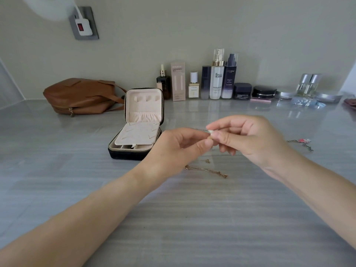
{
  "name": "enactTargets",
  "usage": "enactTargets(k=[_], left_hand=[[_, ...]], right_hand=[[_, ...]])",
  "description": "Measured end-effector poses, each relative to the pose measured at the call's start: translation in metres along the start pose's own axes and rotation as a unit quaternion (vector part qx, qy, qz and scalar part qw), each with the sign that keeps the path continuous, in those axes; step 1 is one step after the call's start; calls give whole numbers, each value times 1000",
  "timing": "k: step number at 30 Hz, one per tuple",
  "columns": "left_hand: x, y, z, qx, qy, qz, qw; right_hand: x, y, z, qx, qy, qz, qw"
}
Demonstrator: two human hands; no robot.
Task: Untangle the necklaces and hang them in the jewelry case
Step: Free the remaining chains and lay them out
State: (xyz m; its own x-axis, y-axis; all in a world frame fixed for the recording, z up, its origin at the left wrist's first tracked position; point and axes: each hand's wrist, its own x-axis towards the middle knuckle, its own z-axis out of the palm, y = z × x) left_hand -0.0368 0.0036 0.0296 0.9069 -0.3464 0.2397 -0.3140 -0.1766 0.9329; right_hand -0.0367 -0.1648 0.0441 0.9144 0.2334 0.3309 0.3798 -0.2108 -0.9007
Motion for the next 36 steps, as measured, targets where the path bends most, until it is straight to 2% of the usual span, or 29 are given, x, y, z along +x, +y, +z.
enactTargets(k=[4,10,14,18,21,23,32,34,36], left_hand=[[2,-2,-1,3,34,6,999],[0,2,1,-3,-12,-42,999],[0,2,0,-44,2,-83,996],[0,0,0,-9,-17,-79,997],[-1,1,1,14,2,-69,997],[-1,1,2,22,18,-60,998],[0,1,1,4,49,-57,997],[0,1,1,-5,33,-60,998],[0,2,3,-58,6,-68,996]], right_hand=[[-2,1,4,-59,-15,-27,998],[-1,-1,4,-81,-27,-39,996],[1,-4,1,-71,-4,-27,997],[-1,-3,1,-108,-2,-37,993],[-2,0,3,-187,15,-49,981],[-2,0,5,-201,21,-43,978],[0,-2,-1,-46,39,28,998],[0,-2,-1,-16,43,46,998],[0,-4,0,0,41,53,998]])
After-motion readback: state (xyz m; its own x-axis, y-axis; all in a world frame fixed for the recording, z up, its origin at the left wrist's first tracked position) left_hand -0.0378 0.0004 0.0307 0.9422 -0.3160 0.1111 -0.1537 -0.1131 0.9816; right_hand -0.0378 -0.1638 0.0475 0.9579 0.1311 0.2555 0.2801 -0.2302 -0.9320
